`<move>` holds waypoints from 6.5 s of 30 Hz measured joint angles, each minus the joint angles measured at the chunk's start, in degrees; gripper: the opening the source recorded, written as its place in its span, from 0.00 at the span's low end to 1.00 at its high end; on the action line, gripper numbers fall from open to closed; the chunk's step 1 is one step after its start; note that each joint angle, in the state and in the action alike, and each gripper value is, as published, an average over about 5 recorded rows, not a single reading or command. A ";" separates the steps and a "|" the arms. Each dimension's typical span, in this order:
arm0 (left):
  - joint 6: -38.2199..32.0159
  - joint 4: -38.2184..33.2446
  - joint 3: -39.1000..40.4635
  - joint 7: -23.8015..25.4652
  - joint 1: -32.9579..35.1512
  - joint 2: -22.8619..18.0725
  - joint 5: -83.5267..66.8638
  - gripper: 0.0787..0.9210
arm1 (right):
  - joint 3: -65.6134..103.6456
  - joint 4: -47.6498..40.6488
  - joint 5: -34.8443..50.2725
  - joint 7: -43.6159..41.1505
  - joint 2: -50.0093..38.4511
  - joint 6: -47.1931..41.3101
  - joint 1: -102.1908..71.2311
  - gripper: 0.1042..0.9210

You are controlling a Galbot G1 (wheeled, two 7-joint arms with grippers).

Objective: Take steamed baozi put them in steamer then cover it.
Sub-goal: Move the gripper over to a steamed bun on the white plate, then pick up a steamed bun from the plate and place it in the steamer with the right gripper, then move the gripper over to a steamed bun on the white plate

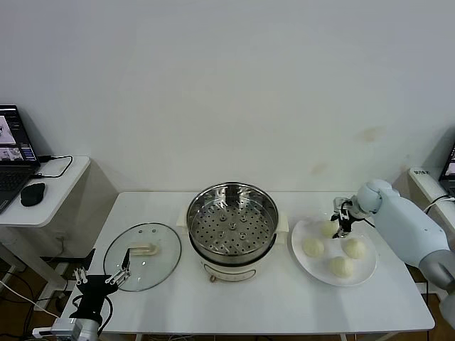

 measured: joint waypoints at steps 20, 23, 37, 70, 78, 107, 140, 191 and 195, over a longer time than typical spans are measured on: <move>0.01 -0.81 1.21 -0.22 -0.33 0.76 -1.08 0.88 | -22.24 20.45 21.21 -2.96 -8.75 -1.97 26.39 0.63; 0.01 -1.02 1.00 -0.27 -0.27 0.87 -1.44 0.88 | -26.23 22.53 24.58 -2.72 -7.61 -1.54 31.32 0.63; 0.14 -1.05 -0.79 -0.44 -0.94 1.01 -2.70 0.88 | -40.25 26.73 30.18 0.86 4.16 4.55 40.82 0.62; 0.25 -0.16 -1.68 -0.65 -2.02 -0.29 -2.53 0.88 | -42.28 10.16 0.93 13.20 23.59 29.83 29.57 0.62; 0.23 -0.38 -1.09 -0.63 -1.98 -0.47 -2.41 0.88 | -42.73 9.47 0.25 13.45 24.17 30.95 29.70 0.77; 1.47 -3.66 -0.28 -0.72 -1.88 0.78 -2.60 0.88 | -52.05 38.33 30.01 0.83 1.12 -1.13 48.57 0.88; 2.33 -1.08 -2.16 -0.93 -2.62 2.64 -2.93 0.88 | -32.23 37.18 21.03 1.16 -19.06 -13.13 17.84 0.88; 1.51 0.47 -1.55 -0.80 -2.39 1.27 -2.44 0.88 | -19.67 22.95 12.48 4.65 -6.52 -12.36 2.44 0.66; 1.50 0.32 -1.58 -0.80 -2.34 1.27 -2.48 0.88 | -19.89 23.43 12.88 4.37 -7.01 -12.69 3.11 0.63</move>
